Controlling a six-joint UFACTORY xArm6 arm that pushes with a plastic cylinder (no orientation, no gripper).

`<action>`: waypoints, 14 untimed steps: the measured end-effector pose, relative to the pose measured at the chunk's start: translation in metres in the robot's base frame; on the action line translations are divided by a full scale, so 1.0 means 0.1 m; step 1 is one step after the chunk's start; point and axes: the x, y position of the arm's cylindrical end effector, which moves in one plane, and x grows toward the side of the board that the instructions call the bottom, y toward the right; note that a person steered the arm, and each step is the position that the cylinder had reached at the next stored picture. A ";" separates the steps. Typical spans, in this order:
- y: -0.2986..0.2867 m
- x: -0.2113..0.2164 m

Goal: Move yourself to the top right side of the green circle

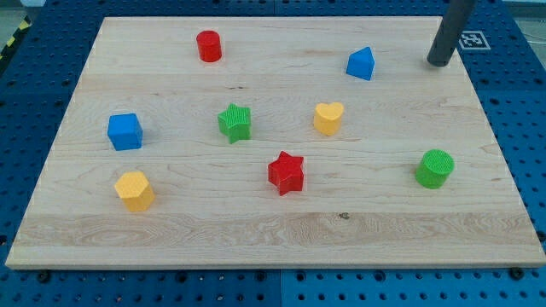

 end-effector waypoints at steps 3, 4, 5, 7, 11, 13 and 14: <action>0.00 0.48; 0.01 0.62; 0.01 0.77; -0.03 0.89; -0.06 1.55; -0.06 1.61; -0.06 1.66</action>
